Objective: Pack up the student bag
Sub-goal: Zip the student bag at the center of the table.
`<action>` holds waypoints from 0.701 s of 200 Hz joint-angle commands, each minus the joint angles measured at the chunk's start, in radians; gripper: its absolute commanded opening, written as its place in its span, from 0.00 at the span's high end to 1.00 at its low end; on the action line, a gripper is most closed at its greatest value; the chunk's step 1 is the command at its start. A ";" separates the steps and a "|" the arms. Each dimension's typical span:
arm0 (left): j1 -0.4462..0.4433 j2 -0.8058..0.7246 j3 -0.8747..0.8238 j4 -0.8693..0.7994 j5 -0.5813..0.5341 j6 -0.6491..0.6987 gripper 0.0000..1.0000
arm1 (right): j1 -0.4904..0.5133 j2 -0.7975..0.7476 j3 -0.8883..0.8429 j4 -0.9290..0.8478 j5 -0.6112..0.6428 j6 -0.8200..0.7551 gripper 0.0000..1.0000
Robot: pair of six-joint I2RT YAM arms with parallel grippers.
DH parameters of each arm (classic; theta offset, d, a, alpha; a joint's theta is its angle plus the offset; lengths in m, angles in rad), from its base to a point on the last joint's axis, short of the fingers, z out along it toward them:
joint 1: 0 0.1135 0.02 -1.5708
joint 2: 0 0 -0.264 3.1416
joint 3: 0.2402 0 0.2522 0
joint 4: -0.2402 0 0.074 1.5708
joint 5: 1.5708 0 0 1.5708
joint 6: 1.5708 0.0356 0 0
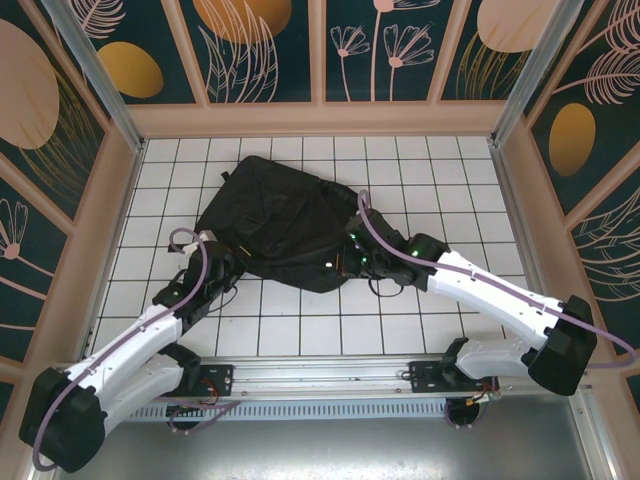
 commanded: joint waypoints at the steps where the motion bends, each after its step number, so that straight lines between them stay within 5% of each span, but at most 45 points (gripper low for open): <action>1: 0.026 0.050 0.103 -0.043 -0.087 0.141 0.63 | 0.023 -0.019 -0.015 0.064 -0.074 0.002 1.00; 49: 0.026 0.151 0.268 -0.119 -0.019 0.307 0.33 | 0.149 0.125 0.062 0.240 -0.175 0.097 1.00; 119: 0.026 0.449 0.438 -0.024 0.124 0.363 0.34 | 0.181 0.375 0.238 0.306 -0.179 0.085 1.00; 140: 0.026 0.404 0.493 -0.088 0.036 0.356 0.32 | 0.156 0.389 0.257 0.280 -0.125 0.088 1.00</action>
